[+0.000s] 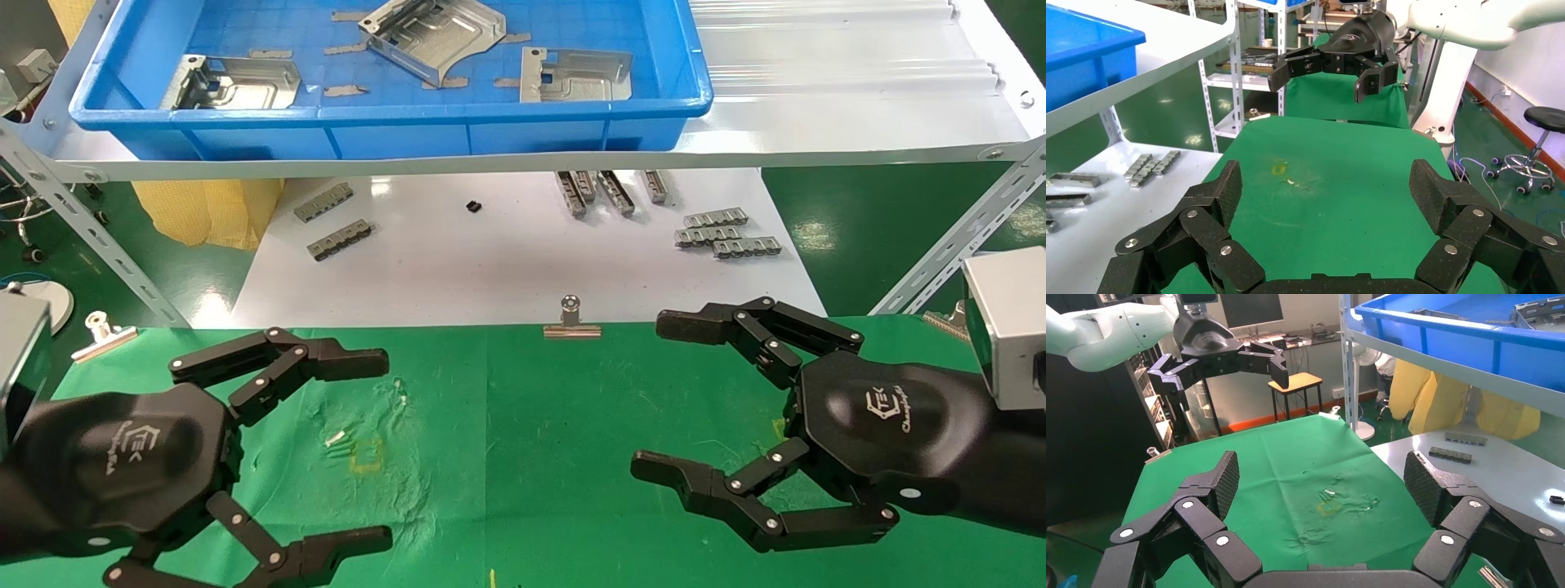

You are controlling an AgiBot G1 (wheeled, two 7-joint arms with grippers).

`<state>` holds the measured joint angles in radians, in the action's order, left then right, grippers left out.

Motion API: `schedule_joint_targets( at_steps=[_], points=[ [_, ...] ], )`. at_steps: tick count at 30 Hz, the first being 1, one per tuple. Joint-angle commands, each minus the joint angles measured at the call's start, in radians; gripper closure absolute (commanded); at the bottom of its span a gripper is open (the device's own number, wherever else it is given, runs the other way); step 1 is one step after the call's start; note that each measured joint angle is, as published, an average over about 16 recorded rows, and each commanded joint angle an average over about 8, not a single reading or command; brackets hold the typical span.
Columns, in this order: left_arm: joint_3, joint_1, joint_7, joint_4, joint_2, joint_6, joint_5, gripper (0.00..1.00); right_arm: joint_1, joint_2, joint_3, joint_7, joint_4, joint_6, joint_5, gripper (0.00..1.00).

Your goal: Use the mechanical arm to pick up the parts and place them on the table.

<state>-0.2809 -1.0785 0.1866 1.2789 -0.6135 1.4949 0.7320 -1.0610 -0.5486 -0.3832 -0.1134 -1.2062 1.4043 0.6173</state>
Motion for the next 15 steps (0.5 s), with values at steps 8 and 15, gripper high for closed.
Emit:
schedule_joint_targets(
  at_steps=[8, 15],
  points=[
    [0.0, 0.0, 0.0, 0.0, 0.0, 0.0, 0.0, 0.0, 0.0, 0.0, 0.0, 0.0, 0.0, 0.0, 0.0, 1.0],
    [0.0, 0.0, 0.0, 0.0, 0.0, 0.0, 0.0, 0.0, 0.0, 0.0, 0.0, 0.0, 0.0, 0.0, 0.0, 1.0]
  ],
)
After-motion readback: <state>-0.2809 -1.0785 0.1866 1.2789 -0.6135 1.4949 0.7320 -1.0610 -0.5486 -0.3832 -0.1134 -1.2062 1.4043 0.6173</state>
